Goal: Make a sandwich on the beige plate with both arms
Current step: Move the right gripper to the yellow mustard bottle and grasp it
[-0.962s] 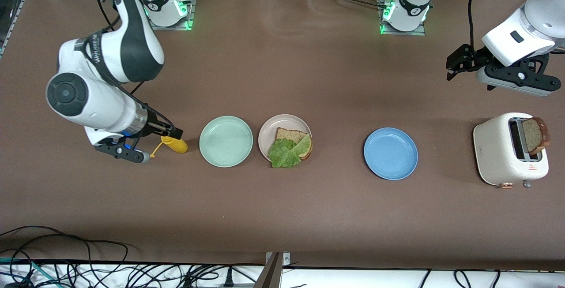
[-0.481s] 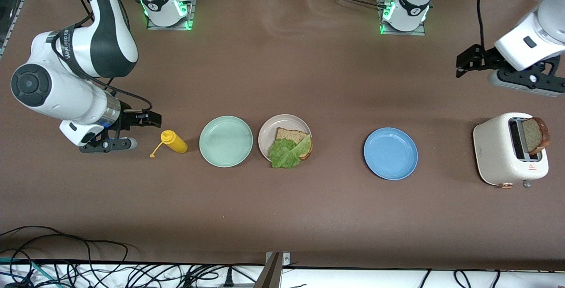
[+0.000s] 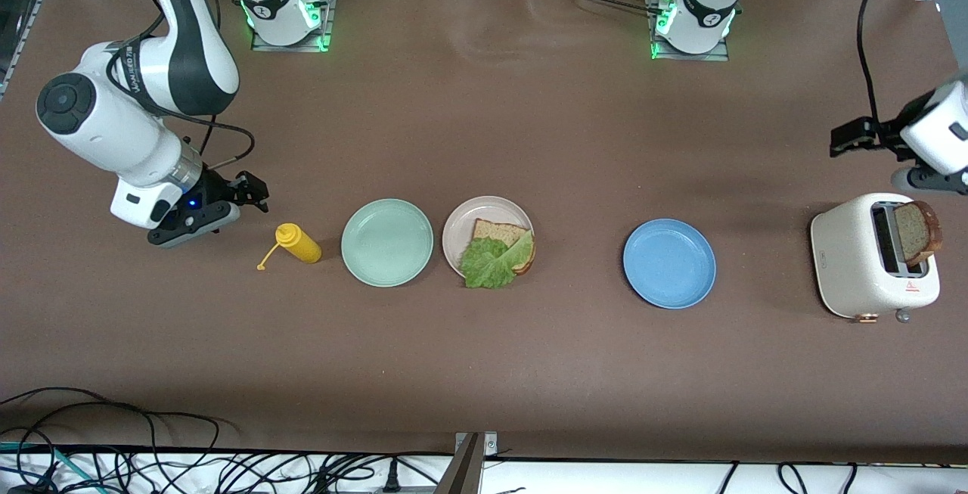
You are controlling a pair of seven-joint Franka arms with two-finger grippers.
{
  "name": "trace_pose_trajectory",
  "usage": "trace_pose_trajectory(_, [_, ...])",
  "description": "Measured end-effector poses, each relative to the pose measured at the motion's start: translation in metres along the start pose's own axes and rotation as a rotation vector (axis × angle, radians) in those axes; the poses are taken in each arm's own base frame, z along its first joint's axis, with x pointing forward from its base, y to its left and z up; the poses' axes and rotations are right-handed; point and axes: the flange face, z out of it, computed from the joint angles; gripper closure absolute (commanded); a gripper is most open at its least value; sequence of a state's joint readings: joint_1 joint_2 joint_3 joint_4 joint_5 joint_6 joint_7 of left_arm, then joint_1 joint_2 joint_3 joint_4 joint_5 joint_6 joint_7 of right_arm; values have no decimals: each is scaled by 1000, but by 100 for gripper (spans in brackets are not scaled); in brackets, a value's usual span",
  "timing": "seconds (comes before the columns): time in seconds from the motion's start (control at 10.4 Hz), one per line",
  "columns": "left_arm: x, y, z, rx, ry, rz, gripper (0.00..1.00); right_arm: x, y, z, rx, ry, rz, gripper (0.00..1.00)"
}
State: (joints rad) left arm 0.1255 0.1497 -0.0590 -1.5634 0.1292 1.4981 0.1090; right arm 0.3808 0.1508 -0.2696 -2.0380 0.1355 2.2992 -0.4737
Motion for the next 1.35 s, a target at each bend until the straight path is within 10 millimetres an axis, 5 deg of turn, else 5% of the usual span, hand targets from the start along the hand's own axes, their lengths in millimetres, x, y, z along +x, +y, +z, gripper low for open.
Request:
trace_pose_trajectory(0.29, [7, -42, 11, -6, 19, -63, 0, -31, 23, 12, 19, 52, -111, 0])
trace_pose_trajectory(0.67, [9, -16, -18, -77, 87, -58, 0, -50, 36, 33, 163, 205, -286, 0])
trace_pose_trajectory(1.35, [8, 43, -38, -76, 115, -29, 0, -83, 50, 122, 335, 414, -453, 0])
